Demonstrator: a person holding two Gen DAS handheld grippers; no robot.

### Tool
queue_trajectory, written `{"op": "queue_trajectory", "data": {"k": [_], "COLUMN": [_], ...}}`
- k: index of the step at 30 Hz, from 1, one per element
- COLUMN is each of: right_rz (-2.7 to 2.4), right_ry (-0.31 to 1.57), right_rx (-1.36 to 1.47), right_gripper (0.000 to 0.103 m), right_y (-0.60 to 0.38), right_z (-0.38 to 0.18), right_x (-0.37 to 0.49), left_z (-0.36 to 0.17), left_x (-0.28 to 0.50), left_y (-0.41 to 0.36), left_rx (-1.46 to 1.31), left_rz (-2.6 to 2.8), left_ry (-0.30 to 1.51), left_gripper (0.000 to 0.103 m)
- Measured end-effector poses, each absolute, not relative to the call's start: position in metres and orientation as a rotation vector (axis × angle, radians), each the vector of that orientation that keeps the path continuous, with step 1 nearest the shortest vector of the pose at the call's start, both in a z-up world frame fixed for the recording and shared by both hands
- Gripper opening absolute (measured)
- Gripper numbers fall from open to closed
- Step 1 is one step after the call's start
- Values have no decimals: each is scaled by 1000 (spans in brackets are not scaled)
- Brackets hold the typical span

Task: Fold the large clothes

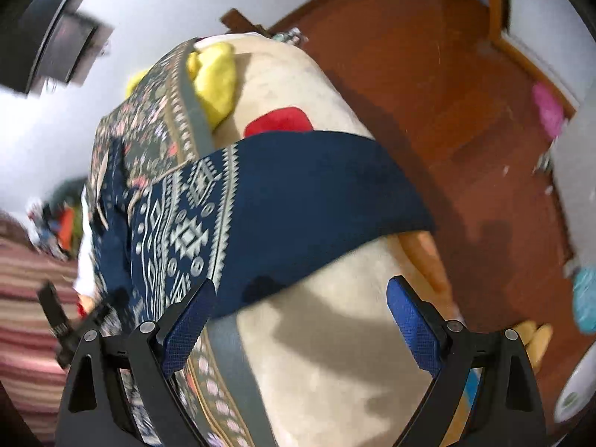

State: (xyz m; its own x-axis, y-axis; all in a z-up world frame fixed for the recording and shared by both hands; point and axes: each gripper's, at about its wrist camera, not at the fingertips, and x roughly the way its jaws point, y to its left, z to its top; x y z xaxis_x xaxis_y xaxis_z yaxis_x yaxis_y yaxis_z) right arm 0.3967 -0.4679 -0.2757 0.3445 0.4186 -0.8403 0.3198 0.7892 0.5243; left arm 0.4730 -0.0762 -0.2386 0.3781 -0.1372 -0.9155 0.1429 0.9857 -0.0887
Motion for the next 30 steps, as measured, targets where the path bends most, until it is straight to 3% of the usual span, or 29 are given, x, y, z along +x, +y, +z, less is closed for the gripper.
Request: {"op": "queue_trajectory", "data": {"k": [7, 10, 12, 16, 20, 30], "right_rz": [65, 31, -4, -50, -70, 73], "right_ry": [1263, 1241, 1228, 1185, 1127, 884], "right_rx": [856, 882, 882, 880, 798, 572], "right_gripper": [91, 82, 67, 46, 12, 8], "right_y": [-470, -475, -479, -484, -482, -424], "right_z": [-310, -317, -320, -321, -301, -171], "right_x": [427, 432, 435, 440, 440, 438], "left_z": [-244, -245, -245, -242, -232, -174], "left_x": [477, 476, 475, 473, 462, 420], "left_y": [-81, -81, -81, -81, -74, -42], "left_rx": [24, 25, 27, 28, -4, 40], "left_rz": [-182, -181, -178, -183, -199, -196], "left_ry": [1141, 1126, 1119, 1124, 1126, 1000], "left_gripper": [80, 80, 80, 80, 79, 80]}}
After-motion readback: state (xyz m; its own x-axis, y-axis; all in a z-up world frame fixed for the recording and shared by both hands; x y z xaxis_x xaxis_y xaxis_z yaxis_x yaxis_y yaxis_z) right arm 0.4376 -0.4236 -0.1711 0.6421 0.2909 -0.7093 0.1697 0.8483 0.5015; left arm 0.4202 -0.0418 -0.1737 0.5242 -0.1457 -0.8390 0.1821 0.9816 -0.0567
